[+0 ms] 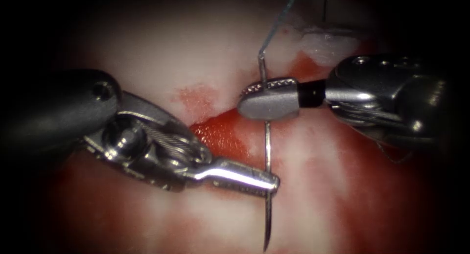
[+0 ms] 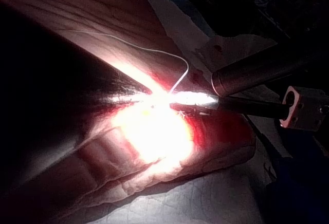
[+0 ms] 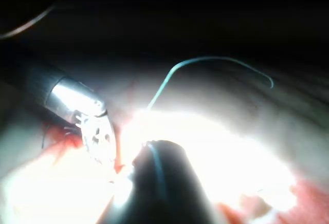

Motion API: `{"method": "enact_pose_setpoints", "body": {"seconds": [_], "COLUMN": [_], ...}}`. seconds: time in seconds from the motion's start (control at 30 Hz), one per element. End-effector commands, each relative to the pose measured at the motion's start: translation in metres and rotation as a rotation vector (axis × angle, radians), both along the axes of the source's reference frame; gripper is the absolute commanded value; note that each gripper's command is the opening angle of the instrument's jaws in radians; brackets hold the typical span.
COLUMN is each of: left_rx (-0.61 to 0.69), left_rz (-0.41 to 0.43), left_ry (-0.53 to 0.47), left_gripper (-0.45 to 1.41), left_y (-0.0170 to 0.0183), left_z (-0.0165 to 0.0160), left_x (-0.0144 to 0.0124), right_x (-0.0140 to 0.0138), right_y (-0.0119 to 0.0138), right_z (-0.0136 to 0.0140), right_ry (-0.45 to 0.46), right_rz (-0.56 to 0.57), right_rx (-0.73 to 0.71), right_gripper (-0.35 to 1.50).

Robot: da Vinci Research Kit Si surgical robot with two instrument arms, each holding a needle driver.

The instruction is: Wound Closure

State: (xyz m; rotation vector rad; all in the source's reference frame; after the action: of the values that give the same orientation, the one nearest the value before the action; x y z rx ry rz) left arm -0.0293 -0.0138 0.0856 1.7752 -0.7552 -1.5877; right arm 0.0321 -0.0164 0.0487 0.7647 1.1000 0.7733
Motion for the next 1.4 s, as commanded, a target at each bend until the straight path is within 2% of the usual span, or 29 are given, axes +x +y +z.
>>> {"method": "enact_pose_setpoints", "body": {"seconds": [0.03,0.07,0.1,0.13,0.17,0.23,0.4,0.43,0.53,0.6,0.67,0.73,0.8,0.83,0.87,0.9,0.93,1.0,1.07,1.27,1.3,1.4], "left_rx": [-0.004,0.017,0.031,-0.06,-0.159,-0.28,-0.429,-0.532,-0.906,-0.948,-0.954,-0.963,-1.011,-1.014,-1.012,-1.011,-1.011,-1.012,-1.016,-1.034,-1.042,-1.071], "left_rz": [-0.002,0.0,-0.005,-0.024,-0.047,-0.087,-0.109,-0.123,-0.15,-0.13,-0.105,-0.098,-0.091,-0.084,-0.074,-0.072,-0.073,-0.062,-0.055,-0.065,-0.055,0.115], "left_ry": [-0.002,-0.001,0.001,-0.002,0.0,-0.003,-0.013,-0.009,0.056,0.152,0.246,0.248,0.191,0.172,0.157,0.156,0.158,0.16,0.182,0.225,0.258,0.43], "left_gripper": [-0.45,-0.43,0.07,0.74,0.98,1.13,1.31,1.38,1.38,1.33,1.19,0.99,0.64,0.32,0.17,0.2,0.15,-0.22,-0.45,-0.45,-0.45,-0.45], "left_y": [0.001,0.0012,0.0013,0.0015,0.0016,0.0018,0.003,0.0035,0.0041,0.0046,0.0053,0.0058,0.0061,0.0062,0.0062,0.0063,0.0063,0.0063,0.0061,0.0055,0.005,0.0023], "left_z": [-0.0002,-0.0004,-0.0005,-0.0007,-0.0007,-0.0008,-0.0016,-0.0016,-0.0012,-0.0008,-0.0005,-0.0006,-0.001,-0.0011,-0.0012,-0.0011,-0.0011,-0.0009,-0.0005,0.0011,0.0016,0.0043], "left_x": [-0.0006,-0.0006,-0.0007,-0.0007,-0.0007,-0.0005,0.0018,0.003,0.005,0.0055,0.0059,0.0063,0.0067,0.0068,0.0069,0.0067,0.0066,0.006,0.0046,0.0009,0.0005,0.0001], "right_x": [0.001,0.0011,0.001,0.001,0.001,0.001,0.0006,0.0004,0.0,-0.0002,-0.0005,-0.0007,-0.0008,-0.0008,-0.0008,-0.0008,-0.0007,-0.0007,-0.0008,-0.0009,-0.0008,0.0004], "right_y": [0.0012,0.0013,0.0013,0.0013,0.0013,0.0013,0.0014,0.0017,0.0022,0.0025,0.0028,0.0032,0.0037,0.0042,0.0045,0.0048,0.0053,0.0061,0.0074,0.0102,0.0105,0.0113], "right_z": [-0.0008,-0.0009,-0.001,-0.001,-0.001,-0.001,-0.0006,-0.0003,0.0002,0.0005,0.0007,0.0008,0.0009,0.0011,0.0012,0.0013,0.0016,0.002,0.0028,0.0039,0.004,0.004], "right_ry": [0.012,0.009,0.002,-0.006,-0.008,-0.009,-0.001,0.007,0.088,0.175,0.286,0.361,0.376,0.38,0.38,0.389,0.406,0.413,0.42,0.451,0.449,0.411], "right_rz": [-0.009,-0.005,0.006,0.018,0.021,0.006,-0.033,-0.047,-0.045,0.001,0.091,0.165,0.204,0.217,0.219,0.213,0.201,0.195,0.207,0.259,0.268,0.318], "right_rx": [-0.005,-0.008,-0.013,-0.017,-0.024,-0.071,-0.199,-0.252,-0.416,-0.528,-0.629,-0.755,-0.861,-0.917,-0.966,-0.991,-0.997,-0.998,-1.011,-1.022,-1.022,-0.984], "right_gripper": [-0.35,-0.35,-0.35,-0.35,-0.35,-0.35,-0.35,-0.35,-0.35,-0.35,-0.35,-0.35,-0.35,-0.35,-0.35,-0.35,-0.35,-0.35,-0.35,-0.35,-0.35,-0.35]}}
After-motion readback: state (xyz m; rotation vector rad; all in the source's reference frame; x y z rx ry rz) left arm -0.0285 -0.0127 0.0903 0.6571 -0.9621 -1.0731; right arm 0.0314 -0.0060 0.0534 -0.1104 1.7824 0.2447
